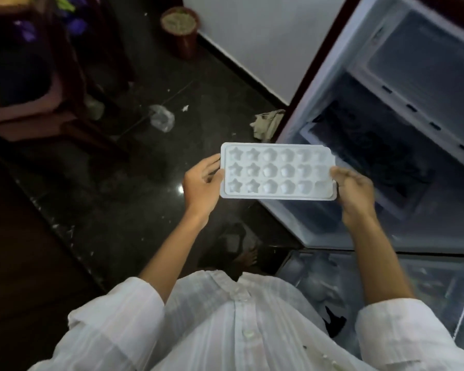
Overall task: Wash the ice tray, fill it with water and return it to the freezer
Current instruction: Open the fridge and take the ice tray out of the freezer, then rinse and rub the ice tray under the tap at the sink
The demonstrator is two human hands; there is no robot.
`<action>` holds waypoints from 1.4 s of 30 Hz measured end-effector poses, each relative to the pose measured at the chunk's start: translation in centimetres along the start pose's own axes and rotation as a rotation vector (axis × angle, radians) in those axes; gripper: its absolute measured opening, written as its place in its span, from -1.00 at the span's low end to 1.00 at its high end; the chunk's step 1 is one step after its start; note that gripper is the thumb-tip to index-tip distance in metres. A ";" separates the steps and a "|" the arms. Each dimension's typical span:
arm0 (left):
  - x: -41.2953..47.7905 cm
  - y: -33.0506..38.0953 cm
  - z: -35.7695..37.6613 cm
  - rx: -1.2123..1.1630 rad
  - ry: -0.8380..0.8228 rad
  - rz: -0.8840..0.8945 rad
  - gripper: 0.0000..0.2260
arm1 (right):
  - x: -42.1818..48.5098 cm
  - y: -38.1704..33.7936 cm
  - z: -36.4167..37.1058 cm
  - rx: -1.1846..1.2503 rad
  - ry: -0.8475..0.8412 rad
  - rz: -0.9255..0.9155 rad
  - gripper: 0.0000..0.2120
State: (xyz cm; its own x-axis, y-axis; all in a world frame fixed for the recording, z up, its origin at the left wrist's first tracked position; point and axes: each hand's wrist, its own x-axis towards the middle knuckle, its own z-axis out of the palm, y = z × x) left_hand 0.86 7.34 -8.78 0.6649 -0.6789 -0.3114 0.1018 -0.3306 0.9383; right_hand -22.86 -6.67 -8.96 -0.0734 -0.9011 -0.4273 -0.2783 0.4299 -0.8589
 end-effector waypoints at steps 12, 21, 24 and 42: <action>-10.2 -7.8 -17.9 -0.101 0.440 -0.151 -0.68 | -11.6 3.4 14.1 -0.263 -0.405 -0.140 -0.90; -21.0 -12.1 -26.3 -0.323 0.953 -0.236 -0.68 | -21.8 5.0 24.2 -0.442 -0.847 -0.298 -0.89; -24.7 -13.2 -27.0 -0.379 1.155 -0.266 -0.69 | -25.2 5.0 27.0 -0.491 -1.017 -0.362 -0.88; -44.9 -15.8 -20.1 -0.756 2.129 -0.298 -0.81 | -46.3 10.6 29.5 -0.849 -1.924 -0.642 -0.79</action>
State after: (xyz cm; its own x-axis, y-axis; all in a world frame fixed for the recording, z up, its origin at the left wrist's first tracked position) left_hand -15.73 56.17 -6.60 0.0986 0.9383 -0.3315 0.1421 0.3164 0.9379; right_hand 5.82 41.30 -6.61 0.7918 0.4949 -0.3581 -0.1423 -0.4207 -0.8960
